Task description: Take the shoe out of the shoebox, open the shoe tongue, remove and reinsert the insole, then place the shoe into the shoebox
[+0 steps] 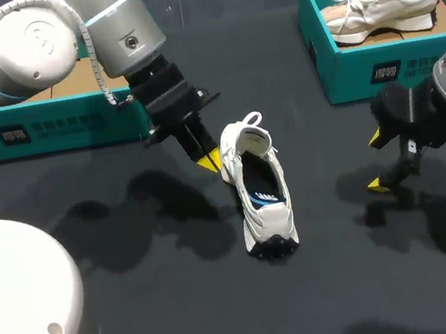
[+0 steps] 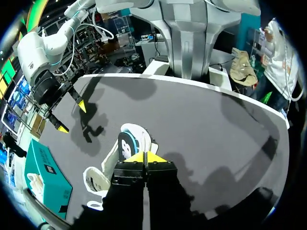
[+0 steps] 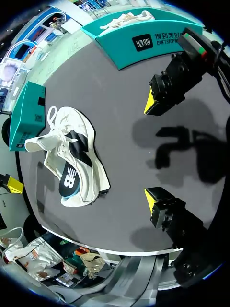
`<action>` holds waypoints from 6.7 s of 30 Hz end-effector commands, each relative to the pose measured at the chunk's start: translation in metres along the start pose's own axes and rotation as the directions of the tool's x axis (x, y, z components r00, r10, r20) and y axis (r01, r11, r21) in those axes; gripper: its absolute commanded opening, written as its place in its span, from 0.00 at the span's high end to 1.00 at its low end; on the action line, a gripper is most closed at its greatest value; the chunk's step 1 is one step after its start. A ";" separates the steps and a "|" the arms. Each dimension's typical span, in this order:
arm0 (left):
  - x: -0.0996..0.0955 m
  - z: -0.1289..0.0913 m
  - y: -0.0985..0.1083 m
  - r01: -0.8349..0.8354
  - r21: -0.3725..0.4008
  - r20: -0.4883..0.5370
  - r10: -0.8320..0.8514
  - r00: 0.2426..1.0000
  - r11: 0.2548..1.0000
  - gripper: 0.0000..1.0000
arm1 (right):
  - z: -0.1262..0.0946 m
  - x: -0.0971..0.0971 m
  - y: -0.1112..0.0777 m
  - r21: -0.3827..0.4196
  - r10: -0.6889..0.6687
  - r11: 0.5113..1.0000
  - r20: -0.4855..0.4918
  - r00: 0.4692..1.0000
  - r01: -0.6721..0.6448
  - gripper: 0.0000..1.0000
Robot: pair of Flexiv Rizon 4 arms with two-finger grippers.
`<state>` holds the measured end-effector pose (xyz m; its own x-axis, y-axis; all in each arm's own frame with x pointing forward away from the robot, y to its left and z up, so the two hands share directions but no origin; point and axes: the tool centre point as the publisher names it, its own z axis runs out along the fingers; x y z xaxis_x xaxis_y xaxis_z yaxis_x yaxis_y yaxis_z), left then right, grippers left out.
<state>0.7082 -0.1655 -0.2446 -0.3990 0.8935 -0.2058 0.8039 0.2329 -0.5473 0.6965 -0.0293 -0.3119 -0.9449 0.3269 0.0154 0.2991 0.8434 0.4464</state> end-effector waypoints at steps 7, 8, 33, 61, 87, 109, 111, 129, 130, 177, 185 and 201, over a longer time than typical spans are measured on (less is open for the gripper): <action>-0.041 0.013 0.002 -0.163 -0.033 -0.252 0.150 0.956 0.986 1.00 | -0.001 0.002 -0.001 -0.002 -0.001 1.000 0.003 1.000 0.001 0.00; -0.041 0.013 0.002 -0.163 -0.033 -0.252 0.150 0.956 0.986 1.00 | -0.001 0.002 -0.001 -0.002 -0.001 1.000 0.003 1.000 0.001 0.00; -0.038 0.076 0.007 -0.316 0.003 -0.389 0.292 0.874 0.949 1.00 | -0.001 0.002 -0.001 -0.002 -0.001 1.000 0.003 1.000 0.001 0.00; -0.027 0.148 0.036 -0.273 -0.015 -0.393 0.246 0.886 0.962 1.00 | -0.001 0.002 -0.001 -0.002 -0.001 1.000 0.003 1.000 0.001 0.00; -0.024 0.179 0.047 -0.237 -0.159 -0.434 0.148 0.889 0.959 1.00 | -0.001 0.002 -0.001 -0.002 -0.001 1.000 0.003 1.000 0.001 0.00; -0.023 0.167 0.029 -0.284 -0.133 -0.434 0.202 0.878 0.950 1.00 | -0.001 0.002 -0.001 -0.002 -0.001 1.000 0.003 1.000 0.001 0.00; -0.022 0.174 0.033 -0.278 -0.136 -0.450 0.190 0.872 0.951 1.00 | -0.001 0.002 -0.001 -0.002 -0.001 1.000 0.003 1.000 0.001 0.00; -0.025 0.148 0.041 -0.269 -0.227 -0.404 0.160 0.900 0.936 1.00 | -0.001 0.002 -0.001 -0.002 -0.001 1.000 0.003 1.000 0.001 0.00; -0.024 0.151 0.040 -0.273 -0.217 -0.412 0.166 0.896 0.937 1.00 | -0.001 0.002 -0.001 -0.002 -0.001 1.000 0.003 1.000 0.001 0.00; -0.051 0.094 0.055 -0.220 -0.543 -0.346 0.023 0.938 0.810 0.62 | -0.001 0.002 -0.001 -0.002 -0.001 1.000 0.003 1.000 0.001 0.00; -0.044 0.093 0.058 -0.194 -0.536 -0.356 -0.011 0.934 0.822 0.12 | -0.001 0.002 -0.001 -0.002 -0.001 1.000 0.003 1.000 0.001 0.00; -0.054 0.083 0.062 -0.225 -0.498 -0.330 0.057 0.942 0.837 0.00 | -0.001 0.002 -0.001 -0.002 -0.001 1.000 0.003 1.000 0.001 0.00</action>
<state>0.7415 -0.2362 -0.3367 -0.1950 0.9792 0.0561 0.9808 0.1951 0.0035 0.6949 -0.0299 -0.3113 -0.9449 0.3271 0.0136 0.2982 0.8429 0.4479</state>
